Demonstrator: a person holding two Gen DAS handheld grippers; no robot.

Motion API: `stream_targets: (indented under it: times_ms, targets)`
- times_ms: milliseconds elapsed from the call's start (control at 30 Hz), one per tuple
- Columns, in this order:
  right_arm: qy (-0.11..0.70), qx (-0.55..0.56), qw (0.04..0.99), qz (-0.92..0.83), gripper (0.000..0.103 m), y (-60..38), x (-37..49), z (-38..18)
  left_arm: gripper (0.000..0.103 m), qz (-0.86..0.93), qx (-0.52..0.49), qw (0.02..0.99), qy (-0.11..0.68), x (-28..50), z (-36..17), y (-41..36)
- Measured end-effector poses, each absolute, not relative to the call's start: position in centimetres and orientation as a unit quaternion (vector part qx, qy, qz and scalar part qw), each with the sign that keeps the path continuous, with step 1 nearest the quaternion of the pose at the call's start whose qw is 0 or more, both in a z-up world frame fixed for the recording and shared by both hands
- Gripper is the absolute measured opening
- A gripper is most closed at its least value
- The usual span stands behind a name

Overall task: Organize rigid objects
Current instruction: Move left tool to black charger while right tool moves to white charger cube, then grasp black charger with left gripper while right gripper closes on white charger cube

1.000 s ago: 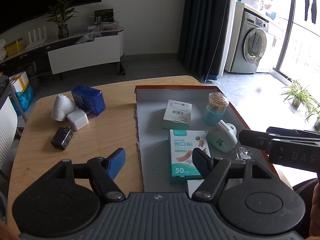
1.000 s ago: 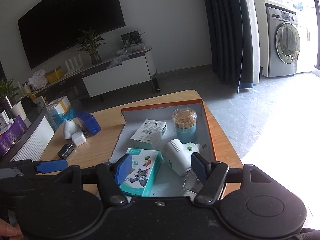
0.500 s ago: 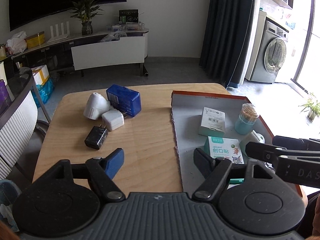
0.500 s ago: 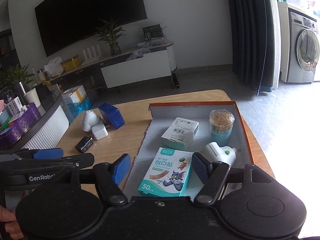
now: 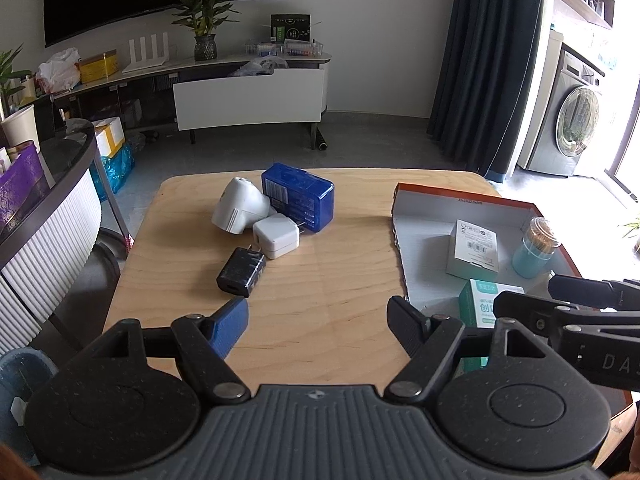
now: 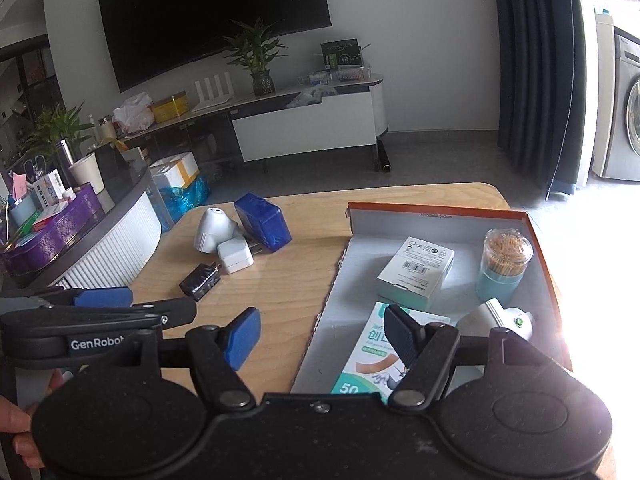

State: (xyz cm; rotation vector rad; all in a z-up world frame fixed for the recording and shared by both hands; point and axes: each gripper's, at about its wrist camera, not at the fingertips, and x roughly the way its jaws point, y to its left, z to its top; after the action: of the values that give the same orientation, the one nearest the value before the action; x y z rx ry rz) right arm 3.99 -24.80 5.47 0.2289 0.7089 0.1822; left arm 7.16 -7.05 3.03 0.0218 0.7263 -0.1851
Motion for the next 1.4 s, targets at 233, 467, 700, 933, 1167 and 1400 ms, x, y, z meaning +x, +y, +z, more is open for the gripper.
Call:
stream_targets:
  times_ms: [233, 467, 700, 933, 1167, 1400]
  targets:
    - [0.352, 0.104, 0.924, 0.104, 0.081, -23.2, 5.1, 5.2, 0.078, -0.079, 0.003, 0.929, 0.361, 7.7, 2.4, -5.7]
    - [0.359, 0.099, 0.921, 0.118, 0.081, -21.9, 6.1, 4.8, 0.078, -0.065, 0.0, 0.927, 0.368, 8.8, 1.3, -4.5]
    - [0.361, 0.099, 0.919, 0.125, 0.081, -21.5, 6.8, 4.5, 0.075, -0.057, 0.019, 0.926, 0.373, 12.1, -1.3, -3.2]
    - [0.368, 0.103, 0.916, 0.122, 0.081, -21.7, 8.1, 3.8, 0.075, -0.059, 0.032, 0.925, 0.373, 15.8, -3.0, -2.5]
    - [0.373, 0.105, 0.913, 0.125, 0.081, -21.4, 9.7, 3.4, 0.073, -0.08, 0.048, 0.922, 0.375, 18.1, -4.5, -3.0]
    - [0.374, 0.099, 0.912, 0.135, 0.081, -20.4, 11.8, 3.4, 0.038, -0.094, 0.049, 0.929, 0.354, 18.2, -4.8, -3.3]
